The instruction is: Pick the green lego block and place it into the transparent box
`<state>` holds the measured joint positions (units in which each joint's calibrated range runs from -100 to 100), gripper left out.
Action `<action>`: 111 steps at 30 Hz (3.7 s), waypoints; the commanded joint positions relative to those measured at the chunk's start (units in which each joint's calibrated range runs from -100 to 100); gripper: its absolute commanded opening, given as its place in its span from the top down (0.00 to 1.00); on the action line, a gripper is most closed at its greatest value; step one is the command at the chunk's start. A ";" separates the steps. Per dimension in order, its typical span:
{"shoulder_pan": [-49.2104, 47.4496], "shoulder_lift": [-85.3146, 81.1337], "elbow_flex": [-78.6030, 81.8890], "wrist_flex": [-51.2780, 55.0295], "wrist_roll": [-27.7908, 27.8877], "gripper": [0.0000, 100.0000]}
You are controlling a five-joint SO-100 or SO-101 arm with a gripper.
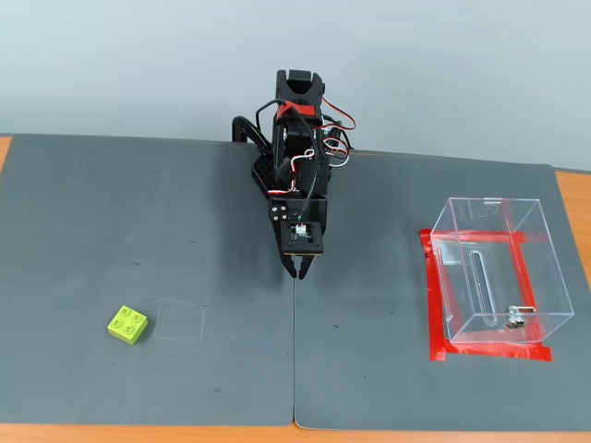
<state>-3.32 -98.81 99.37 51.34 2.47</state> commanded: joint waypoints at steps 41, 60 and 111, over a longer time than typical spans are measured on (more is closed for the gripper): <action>0.15 -0.51 0.18 -0.13 0.11 0.98; 0.15 -0.51 0.18 -0.13 0.11 0.98; 1.94 0.51 -9.23 0.65 -0.41 0.98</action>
<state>-3.10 -98.73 94.34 51.86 2.27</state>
